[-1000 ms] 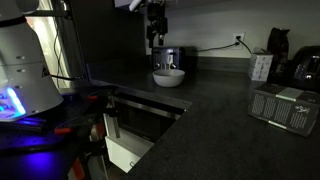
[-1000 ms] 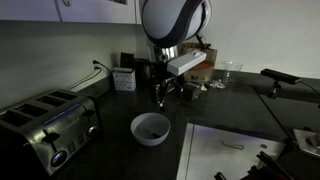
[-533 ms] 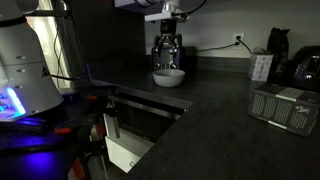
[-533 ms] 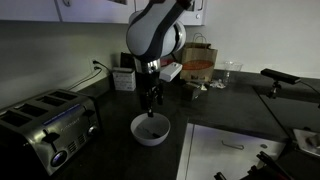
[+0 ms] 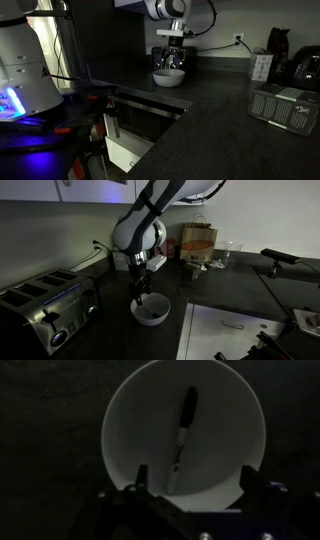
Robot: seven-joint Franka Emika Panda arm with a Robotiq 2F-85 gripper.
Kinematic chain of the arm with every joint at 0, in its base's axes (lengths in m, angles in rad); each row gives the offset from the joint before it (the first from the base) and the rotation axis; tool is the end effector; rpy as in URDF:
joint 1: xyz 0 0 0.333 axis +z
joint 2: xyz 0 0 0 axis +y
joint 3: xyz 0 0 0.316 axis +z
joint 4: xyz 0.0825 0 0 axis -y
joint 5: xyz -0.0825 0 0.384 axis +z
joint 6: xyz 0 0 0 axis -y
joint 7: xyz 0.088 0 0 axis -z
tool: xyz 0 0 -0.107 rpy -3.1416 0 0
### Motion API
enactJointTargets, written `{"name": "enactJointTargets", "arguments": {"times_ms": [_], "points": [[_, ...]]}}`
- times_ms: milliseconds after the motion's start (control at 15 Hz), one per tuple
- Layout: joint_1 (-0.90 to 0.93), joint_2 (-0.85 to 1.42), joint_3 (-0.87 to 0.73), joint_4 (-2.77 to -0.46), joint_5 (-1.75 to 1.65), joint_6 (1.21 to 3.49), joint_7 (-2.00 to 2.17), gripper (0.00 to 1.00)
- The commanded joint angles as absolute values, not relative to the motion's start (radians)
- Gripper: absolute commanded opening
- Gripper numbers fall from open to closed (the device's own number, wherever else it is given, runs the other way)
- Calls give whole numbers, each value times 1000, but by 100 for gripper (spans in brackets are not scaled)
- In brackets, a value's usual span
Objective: Remove the marker from the bowl.
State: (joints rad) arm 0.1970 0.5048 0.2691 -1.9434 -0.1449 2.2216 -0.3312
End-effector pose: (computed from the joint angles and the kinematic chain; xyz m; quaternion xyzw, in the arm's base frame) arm 0.5378 0.2612 0.2128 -0.9003 -0.4230 0.1022 0.0061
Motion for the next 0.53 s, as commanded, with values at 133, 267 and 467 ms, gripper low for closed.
{"name": "enactJointTargets", "arguments": {"times_ms": [133, 267, 467], "points": [[240, 637, 241, -1791, -153, 2121, -305, 92], [246, 675, 232, -1749, -155, 2104, -294, 84], [247, 722, 221, -1695, -152, 2077, -293, 73]]}}
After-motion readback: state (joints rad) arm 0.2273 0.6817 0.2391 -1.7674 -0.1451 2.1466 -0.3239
